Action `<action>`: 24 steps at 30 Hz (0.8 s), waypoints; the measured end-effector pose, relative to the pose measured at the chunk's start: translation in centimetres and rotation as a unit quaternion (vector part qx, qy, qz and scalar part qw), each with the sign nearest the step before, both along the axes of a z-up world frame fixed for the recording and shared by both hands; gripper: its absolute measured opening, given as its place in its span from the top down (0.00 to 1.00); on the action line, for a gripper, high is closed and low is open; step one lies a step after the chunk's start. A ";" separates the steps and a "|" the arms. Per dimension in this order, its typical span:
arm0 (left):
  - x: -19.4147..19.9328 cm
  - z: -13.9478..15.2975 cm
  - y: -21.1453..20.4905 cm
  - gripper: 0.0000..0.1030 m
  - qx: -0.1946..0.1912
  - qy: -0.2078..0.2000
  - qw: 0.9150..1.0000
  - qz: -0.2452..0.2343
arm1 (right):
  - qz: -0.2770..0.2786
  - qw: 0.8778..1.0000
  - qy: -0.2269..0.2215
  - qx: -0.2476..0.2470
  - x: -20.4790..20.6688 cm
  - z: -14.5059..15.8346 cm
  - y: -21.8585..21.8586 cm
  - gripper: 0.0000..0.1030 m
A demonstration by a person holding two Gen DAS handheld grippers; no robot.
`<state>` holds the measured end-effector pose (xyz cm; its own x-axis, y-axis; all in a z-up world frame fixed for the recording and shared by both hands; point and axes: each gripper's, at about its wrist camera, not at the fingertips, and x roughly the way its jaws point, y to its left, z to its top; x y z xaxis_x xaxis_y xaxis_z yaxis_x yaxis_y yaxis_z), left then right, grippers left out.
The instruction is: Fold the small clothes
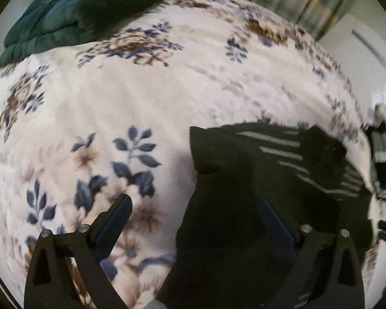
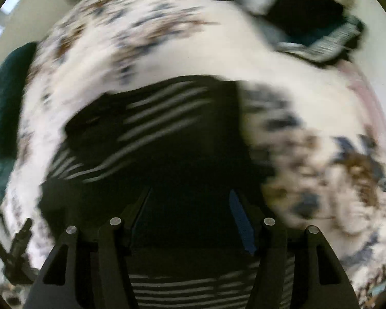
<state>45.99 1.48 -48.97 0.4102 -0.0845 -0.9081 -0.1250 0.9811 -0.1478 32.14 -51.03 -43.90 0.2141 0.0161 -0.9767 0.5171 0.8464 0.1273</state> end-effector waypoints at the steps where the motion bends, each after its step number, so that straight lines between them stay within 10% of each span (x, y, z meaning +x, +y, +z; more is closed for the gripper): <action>1: 0.4 -0.7 -0.4 0.03 0.001 0.005 1.000 -0.006 | 0.001 1.000 0.003 -0.005 -0.1 -0.4 -0.7 0.39; 6: 1.4 -3.1 -1.2 0.03 0.031 0.029 0.999 -0.015 | 0.024 0.999 0.030 -0.010 1.0 -3.8 -1.5 0.42; 8: 1.4 -3.6 -0.8 0.03 0.030 0.033 0.999 -0.013 | 0.011 0.999 0.014 -0.038 0.8 -3.5 -1.4 0.96; 14: 0.5 -3.9 0.3 0.03 0.024 0.039 0.999 -0.003 | -0.024 0.999 0.015 -0.027 0.3 -3.7 -2.8 0.95; 16: 0.0 -3.0 0.1 0.03 0.035 0.032 0.999 -0.005 | -0.026 0.999 0.040 -0.006 0.0 -4.3 -2.8 0.82; 19: -1.0 -1.1 -0.4 0.00 0.052 0.017 0.998 -0.011 | -0.023 0.999 0.032 0.008 -1.3 -3.0 -2.2 0.15; 24: -3.2 2.1 -2.2 0.00 0.057 -0.003 0.998 -0.013 | -0.001 0.999 0.029 0.031 -4.8 0.4 -1.1 0.01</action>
<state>42.81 -0.67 -46.84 0.4139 0.0089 -0.9103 -0.0985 0.9945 -0.0351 27.30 -52.18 -43.47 0.1576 0.0770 -0.9845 0.5275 0.8362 0.1499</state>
